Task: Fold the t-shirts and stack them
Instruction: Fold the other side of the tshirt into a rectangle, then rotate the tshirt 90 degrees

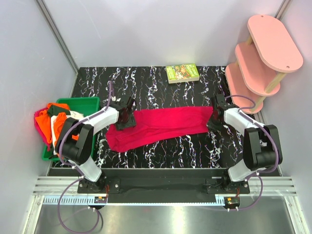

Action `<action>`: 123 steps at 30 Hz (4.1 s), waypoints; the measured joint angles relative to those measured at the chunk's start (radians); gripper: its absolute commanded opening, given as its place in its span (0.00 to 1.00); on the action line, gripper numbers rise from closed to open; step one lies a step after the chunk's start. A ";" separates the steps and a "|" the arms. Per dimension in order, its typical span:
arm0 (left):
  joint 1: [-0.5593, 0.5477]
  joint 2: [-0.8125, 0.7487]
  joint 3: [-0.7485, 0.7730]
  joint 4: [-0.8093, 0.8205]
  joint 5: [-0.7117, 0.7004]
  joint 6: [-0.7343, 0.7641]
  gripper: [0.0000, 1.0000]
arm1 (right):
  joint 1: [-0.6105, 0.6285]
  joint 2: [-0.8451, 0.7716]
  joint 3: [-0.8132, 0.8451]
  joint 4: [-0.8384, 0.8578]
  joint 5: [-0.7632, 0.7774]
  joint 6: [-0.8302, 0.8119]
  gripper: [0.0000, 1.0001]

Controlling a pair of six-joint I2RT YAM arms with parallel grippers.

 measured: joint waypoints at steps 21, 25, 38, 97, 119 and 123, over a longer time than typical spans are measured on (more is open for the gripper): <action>0.001 -0.031 -0.008 0.002 -0.022 0.019 0.64 | 0.005 0.097 0.322 0.074 -0.043 0.008 0.08; 0.001 -0.043 -0.040 -0.009 -0.022 0.020 0.63 | 0.014 0.103 0.319 0.074 -0.056 0.007 0.08; 0.001 -0.008 -0.060 -0.060 0.007 0.027 0.56 | 0.018 0.177 0.287 0.089 -0.055 0.000 0.06; 0.127 0.800 1.165 -0.441 0.143 0.144 0.62 | 0.109 -0.116 -0.189 -0.079 -0.335 0.023 0.11; 0.019 0.060 0.472 -0.123 -0.059 0.144 0.64 | 0.180 -0.060 0.227 -0.057 0.067 -0.029 0.25; -0.053 0.019 0.349 -0.093 -0.077 0.110 0.54 | 0.180 0.102 0.280 -0.051 0.156 -0.031 0.18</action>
